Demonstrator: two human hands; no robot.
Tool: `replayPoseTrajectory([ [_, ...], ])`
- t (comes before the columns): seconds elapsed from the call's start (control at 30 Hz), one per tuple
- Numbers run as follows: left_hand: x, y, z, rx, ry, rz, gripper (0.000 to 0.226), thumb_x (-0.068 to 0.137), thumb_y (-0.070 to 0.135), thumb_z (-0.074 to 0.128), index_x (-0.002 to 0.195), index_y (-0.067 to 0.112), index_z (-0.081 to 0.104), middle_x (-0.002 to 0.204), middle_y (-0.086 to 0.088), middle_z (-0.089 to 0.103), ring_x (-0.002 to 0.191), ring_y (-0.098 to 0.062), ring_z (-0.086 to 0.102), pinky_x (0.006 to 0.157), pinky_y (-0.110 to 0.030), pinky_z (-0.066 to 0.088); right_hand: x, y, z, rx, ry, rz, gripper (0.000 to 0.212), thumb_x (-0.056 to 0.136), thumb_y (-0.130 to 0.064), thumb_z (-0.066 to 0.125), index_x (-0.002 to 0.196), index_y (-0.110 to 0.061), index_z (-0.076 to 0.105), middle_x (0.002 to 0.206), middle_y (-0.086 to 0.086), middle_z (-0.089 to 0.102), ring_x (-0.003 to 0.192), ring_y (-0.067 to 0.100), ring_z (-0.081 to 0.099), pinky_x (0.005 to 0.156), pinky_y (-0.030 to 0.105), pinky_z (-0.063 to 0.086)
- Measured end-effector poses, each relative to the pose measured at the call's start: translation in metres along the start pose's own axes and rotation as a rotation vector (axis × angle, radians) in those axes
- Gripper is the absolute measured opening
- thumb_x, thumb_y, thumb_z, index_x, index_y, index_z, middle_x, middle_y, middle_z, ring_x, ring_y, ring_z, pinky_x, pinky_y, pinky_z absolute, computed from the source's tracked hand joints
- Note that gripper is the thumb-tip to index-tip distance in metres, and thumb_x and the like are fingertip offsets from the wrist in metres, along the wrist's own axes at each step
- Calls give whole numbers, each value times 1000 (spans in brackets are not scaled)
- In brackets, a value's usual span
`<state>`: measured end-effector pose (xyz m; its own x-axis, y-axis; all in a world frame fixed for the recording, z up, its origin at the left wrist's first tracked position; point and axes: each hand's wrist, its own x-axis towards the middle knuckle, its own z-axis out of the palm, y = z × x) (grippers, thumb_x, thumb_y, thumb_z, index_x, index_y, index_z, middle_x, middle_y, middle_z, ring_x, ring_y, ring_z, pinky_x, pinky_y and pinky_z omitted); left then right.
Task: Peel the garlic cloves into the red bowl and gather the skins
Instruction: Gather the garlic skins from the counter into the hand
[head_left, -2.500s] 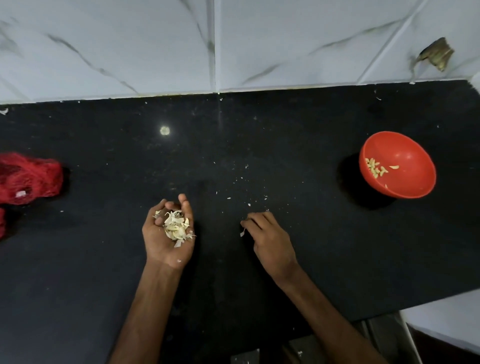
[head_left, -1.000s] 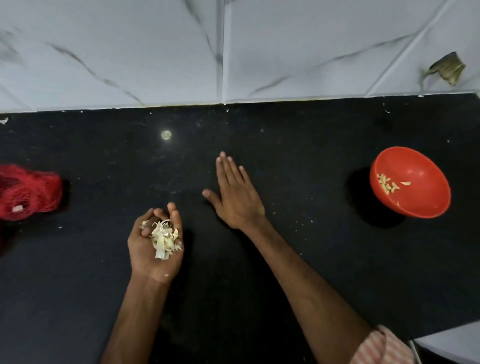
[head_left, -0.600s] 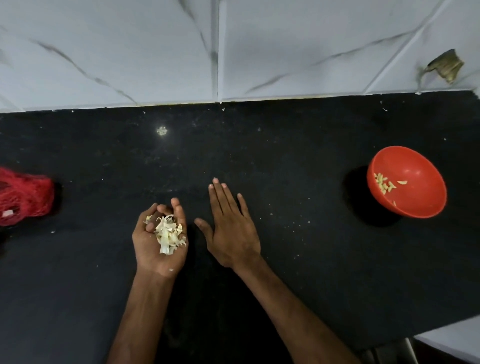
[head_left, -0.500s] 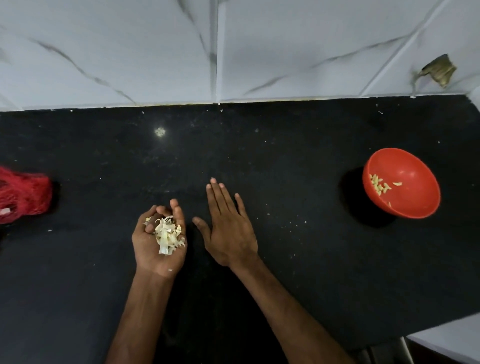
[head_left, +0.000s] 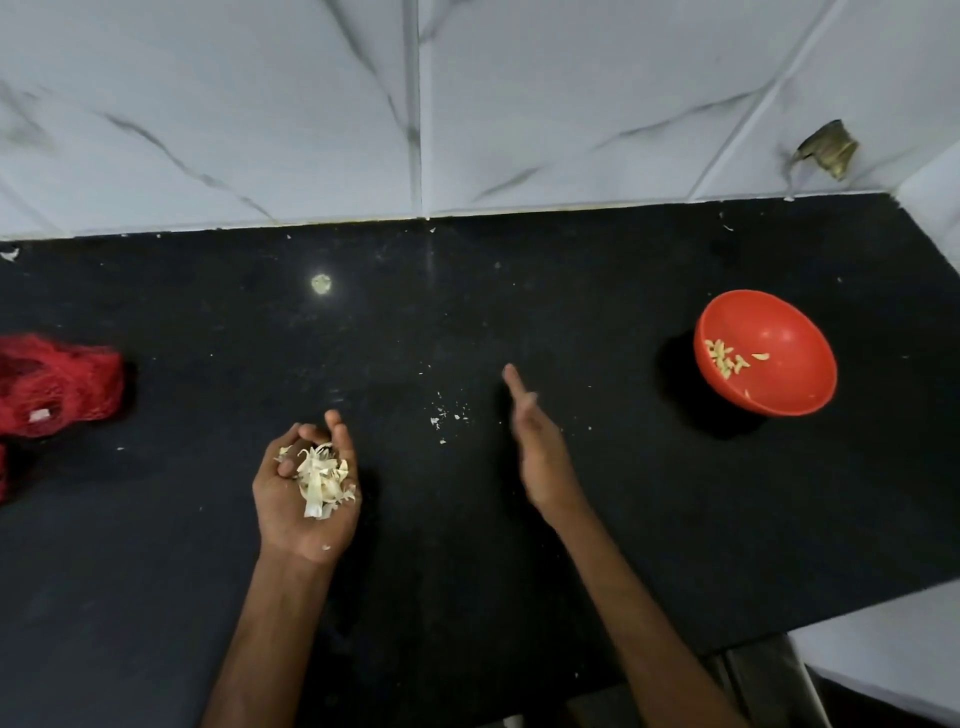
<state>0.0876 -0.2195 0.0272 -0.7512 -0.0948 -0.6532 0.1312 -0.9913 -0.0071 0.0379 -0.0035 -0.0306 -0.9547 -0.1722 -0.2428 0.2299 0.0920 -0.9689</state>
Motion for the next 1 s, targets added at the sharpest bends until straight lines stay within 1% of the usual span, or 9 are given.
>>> replayPoseTrajectory([
  [0.07,0,-1,-2,12,3,1,40,85,9,58,48,16,48,44,9,42,71,-6,71,67,-26,60,7,11,19,-677,-87,-141,80,101,-63,21,160,-11,11,168,-5,3,153,5,-2,127,34,1],
  [0.13,-1,-1,-4,20,7,7,39,83,9,59,47,16,47,44,9,42,71,-6,71,67,-25,60,7,16,37,-1035,-170,-206,86,95,-68,3,160,-11,1,167,-2,-11,152,9,-14,126,38,-4],
  [0.37,-2,3,-8,1,23,37,37,80,8,61,46,14,48,44,9,42,69,-8,71,65,-27,60,-27,30,57,-1300,-157,-293,85,97,-67,12,160,-12,2,168,0,-8,154,12,-10,125,37,-6],
  [0.57,-2,-1,-9,5,13,32,36,79,7,62,47,15,47,46,10,43,72,-8,72,65,-27,61,-23,24,52,-1091,-235,-271,69,104,-54,19,161,-19,1,167,-9,-10,152,3,-14,126,35,-7],
  [0.63,-6,-3,-11,13,14,26,37,79,7,62,47,16,46,47,10,44,72,-9,72,64,-27,60,-19,11,38,-594,-274,-121,56,108,-37,33,159,-21,15,166,-14,7,150,-5,0,125,25,3],
  [0.7,-8,-3,-16,-2,27,7,40,86,10,59,49,16,45,46,10,45,72,-9,72,64,-28,61,-19,-3,24,-56,-89,-49,47,105,-25,46,151,-15,40,157,-9,38,146,-1,28,121,20,22],
  [0.8,-8,-3,-22,-24,42,-13,45,90,11,56,47,16,45,45,9,45,70,-10,73,63,-28,60,-20,-8,11,342,172,54,29,102,-13,53,127,-7,64,126,4,70,124,14,62,105,28,48],
  [0.87,-9,-5,-25,-21,48,-25,46,89,11,56,45,16,44,46,9,47,71,-10,73,63,-27,60,-23,-8,13,292,236,80,18,99,-7,57,112,-6,70,106,10,76,106,19,72,93,30,56],
  [1.0,-10,-8,-24,-11,42,-40,54,97,15,53,44,16,44,47,9,48,72,-9,73,63,-27,60,-19,1,15,-296,147,-134,15,92,0,67,101,-9,75,86,0,78,84,9,75,81,26,58],
])
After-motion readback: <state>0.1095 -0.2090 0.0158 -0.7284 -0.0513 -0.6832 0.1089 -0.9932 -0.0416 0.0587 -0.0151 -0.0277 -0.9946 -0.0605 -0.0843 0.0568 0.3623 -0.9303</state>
